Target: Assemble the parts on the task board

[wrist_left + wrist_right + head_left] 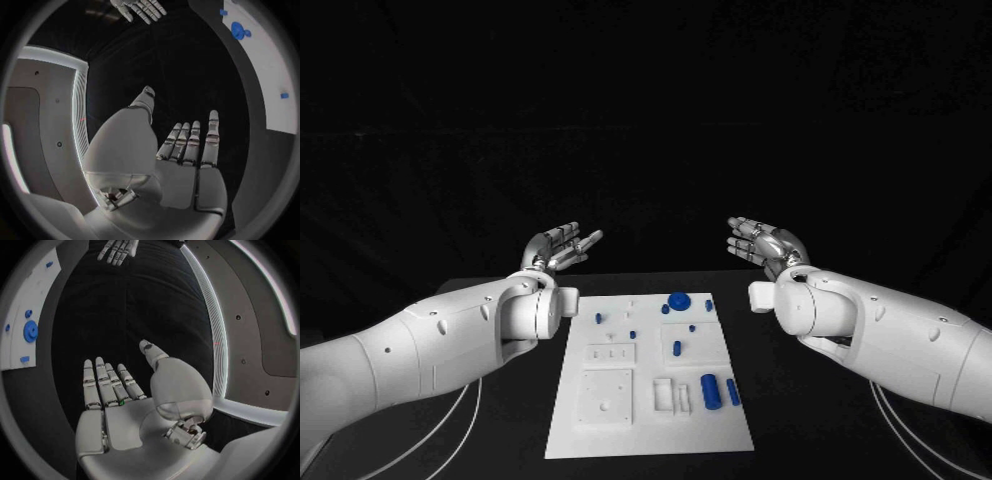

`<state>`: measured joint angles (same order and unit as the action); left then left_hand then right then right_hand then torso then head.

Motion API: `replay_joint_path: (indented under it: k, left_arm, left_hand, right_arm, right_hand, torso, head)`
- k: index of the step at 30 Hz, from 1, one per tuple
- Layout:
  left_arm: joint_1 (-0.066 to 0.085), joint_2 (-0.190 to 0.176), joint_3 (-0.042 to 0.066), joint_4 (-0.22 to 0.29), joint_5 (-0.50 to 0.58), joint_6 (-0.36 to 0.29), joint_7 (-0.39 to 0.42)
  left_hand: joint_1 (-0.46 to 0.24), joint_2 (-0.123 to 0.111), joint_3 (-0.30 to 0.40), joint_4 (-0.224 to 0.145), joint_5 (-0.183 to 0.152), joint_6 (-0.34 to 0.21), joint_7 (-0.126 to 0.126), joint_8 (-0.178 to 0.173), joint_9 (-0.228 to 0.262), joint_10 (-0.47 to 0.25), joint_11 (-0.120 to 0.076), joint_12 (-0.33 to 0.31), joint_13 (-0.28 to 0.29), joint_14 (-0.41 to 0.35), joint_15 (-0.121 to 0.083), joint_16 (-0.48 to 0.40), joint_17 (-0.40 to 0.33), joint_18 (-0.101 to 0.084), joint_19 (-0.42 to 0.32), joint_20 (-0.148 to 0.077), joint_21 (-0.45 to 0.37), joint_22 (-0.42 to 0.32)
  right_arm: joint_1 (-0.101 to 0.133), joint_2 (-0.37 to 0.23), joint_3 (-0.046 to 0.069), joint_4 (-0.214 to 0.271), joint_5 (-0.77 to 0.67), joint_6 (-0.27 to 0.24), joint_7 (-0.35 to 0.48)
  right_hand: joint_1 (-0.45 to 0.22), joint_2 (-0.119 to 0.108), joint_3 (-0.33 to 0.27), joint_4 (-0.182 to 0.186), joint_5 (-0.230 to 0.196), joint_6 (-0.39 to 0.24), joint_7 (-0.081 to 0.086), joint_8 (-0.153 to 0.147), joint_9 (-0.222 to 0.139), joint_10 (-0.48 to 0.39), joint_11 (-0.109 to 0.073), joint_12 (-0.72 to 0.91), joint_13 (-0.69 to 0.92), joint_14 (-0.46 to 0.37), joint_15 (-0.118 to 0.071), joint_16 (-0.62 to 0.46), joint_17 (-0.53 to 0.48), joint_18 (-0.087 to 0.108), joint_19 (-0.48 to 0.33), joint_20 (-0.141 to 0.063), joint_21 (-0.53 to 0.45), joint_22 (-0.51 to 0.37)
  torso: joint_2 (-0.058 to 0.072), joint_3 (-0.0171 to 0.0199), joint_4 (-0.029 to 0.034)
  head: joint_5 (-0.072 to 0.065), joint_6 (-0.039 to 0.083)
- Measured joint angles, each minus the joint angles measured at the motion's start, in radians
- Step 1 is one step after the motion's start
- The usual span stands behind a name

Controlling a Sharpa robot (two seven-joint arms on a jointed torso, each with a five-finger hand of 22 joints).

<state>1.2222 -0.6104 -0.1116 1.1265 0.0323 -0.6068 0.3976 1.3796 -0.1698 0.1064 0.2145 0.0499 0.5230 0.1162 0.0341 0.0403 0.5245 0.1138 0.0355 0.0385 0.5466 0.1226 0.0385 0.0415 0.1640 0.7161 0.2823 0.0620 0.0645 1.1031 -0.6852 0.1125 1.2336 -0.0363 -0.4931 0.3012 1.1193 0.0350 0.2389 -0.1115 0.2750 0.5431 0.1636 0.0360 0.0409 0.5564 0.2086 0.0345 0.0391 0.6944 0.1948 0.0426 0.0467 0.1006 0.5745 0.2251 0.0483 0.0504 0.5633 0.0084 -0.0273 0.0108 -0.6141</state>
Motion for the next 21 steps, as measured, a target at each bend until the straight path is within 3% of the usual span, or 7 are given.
replay_joint_path:
  k: [2,6,10,13,16,17,21]
  left_arm:
    - [0.019,0.018,-0.010,-0.048,0.004,0.029,-0.018]
    - [0.050,0.048,-0.028,-0.130,0.012,0.089,-0.055]
    - [0.063,0.060,-0.035,-0.163,0.017,0.124,-0.075]
    - [0.069,0.042,-0.040,-0.138,0.022,0.147,-0.088]
    - [0.071,-0.001,-0.043,-0.097,0.025,0.167,-0.090]
    - [0.072,-0.007,-0.043,-0.093,0.026,0.169,-0.090]
    - [0.078,-0.019,-0.043,-0.060,0.027,0.179,-0.090]
  left_hand:
    - [0.035,-0.003,0.005,0.005,0.000,0.019,0.003,0.005,0.002,0.018,0.002,0.000,0.002,0.015,0.003,0.000,0.001,0.015,0.022,0.005,0.005,0.002]
    - [0.035,-0.003,0.005,0.005,0.000,0.023,0.008,0.005,0.001,0.024,0.007,0.000,0.001,0.025,0.006,0.000,0.001,0.015,0.037,0.005,0.005,0.004]
    - [0.033,-0.001,0.007,-0.005,0.000,0.036,0.013,0.005,0.002,0.042,0.010,0.000,0.002,0.053,0.008,0.000,0.003,0.015,0.053,0.007,0.009,0.005]
    - [0.031,0.023,0.009,-0.027,0.000,0.080,0.023,0.010,0.005,0.100,0.022,0.007,0.005,0.146,0.016,0.013,0.008,0.031,0.082,0.004,0.022,0.010]
    - [0.024,0.061,0.003,-0.075,0.007,0.163,0.039,0.012,0.009,0.238,0.042,0.012,0.011,0.358,0.041,0.036,0.017,0.031,0.140,-0.026,0.057,0.020]
    - [0.018,0.078,-0.003,-0.099,0.012,0.202,0.044,0.012,0.010,0.312,0.048,0.012,0.013,0.415,0.043,0.040,0.017,0.025,0.170,-0.053,0.076,0.025]
    - [0.002,0.131,-0.034,-0.179,0.015,0.331,0.048,0.017,0.016,0.493,0.043,0.022,0.019,0.549,0.022,0.040,0.022,-0.060,0.250,-0.135,0.127,0.035]
  right_arm:
    - [0.006,0.010,0.011,-0.035,-0.009,0.048,-0.033]
    - [0.015,0.026,0.028,-0.092,-0.029,0.147,-0.100]
    - [0.018,0.032,0.034,-0.113,-0.041,0.202,-0.138]
    - [0.021,0.035,0.032,-0.127,-0.095,0.229,-0.155]
    - [0.023,0.035,0.030,-0.153,-0.255,0.228,-0.156]
    - [0.023,0.036,0.030,-0.156,-0.302,0.227,-0.155]
    - [0.025,0.053,0.030,-0.167,-0.493,0.222,-0.149]
  right_hand:
    - [0.029,-0.004,-0.010,-0.012,0.000,0.025,0.003,0.005,0.002,0.026,0.001,0.001,0.001,0.026,0.001,0.000,0.001,0.000,0.030,-0.001,0.005,0.002]
    - [0.074,-0.009,-0.033,-0.036,0.000,0.083,0.011,0.005,0.005,0.087,0.000,0.004,0.004,0.081,0.001,0.005,0.003,0.000,0.099,-0.009,0.012,0.007]
    - [0.099,-0.010,-0.041,-0.058,0.000,0.145,0.018,0.011,0.007,0.156,-0.005,0.009,0.007,0.143,-0.001,0.005,0.006,0.000,0.167,-0.017,0.020,0.010]
    - [0.110,-0.014,-0.038,-0.074,0.000,0.219,0.015,0.011,0.010,0.243,-0.015,0.013,0.011,0.221,-0.010,0.009,0.009,0.000,0.226,-0.028,0.029,0.013]
    - [0.113,-0.014,-0.030,-0.088,0.004,0.295,0.009,0.016,0.014,0.325,-0.027,0.014,0.014,0.293,-0.025,0.011,0.012,0.000,0.280,-0.043,0.042,0.016]
    - [0.118,-0.019,-0.024,-0.093,0.005,0.327,0.007,0.016,0.015,0.356,-0.033,0.014,0.015,0.324,-0.031,0.015,0.014,0.000,0.305,-0.052,0.049,0.017]
    - [0.123,-0.024,-0.001,-0.117,0.005,0.410,-0.002,0.022,0.019,0.438,-0.053,0.016,0.016,0.438,-0.068,0.021,0.021,0.000,0.395,-0.088,0.080,0.023]
  torso:
    - [0.000,0.0000,-0.0003]
    - [0.000,0.0000,-0.0005]
    - [0.000,0.0000,-0.0006]
    - [0.001,0.0001,-0.0002]
    - [0.002,-0.0019,0.0018]
    - [0.003,-0.0026,0.0023]
    - [0.008,-0.0031,0.0044]
  head:
    - [0.000,0.000]
    - [0.000,0.000]
    - [0.000,0.000]
    - [0.002,-0.003]
    - [0.009,-0.008]
    - [0.011,-0.008]
    - [0.012,-0.009]
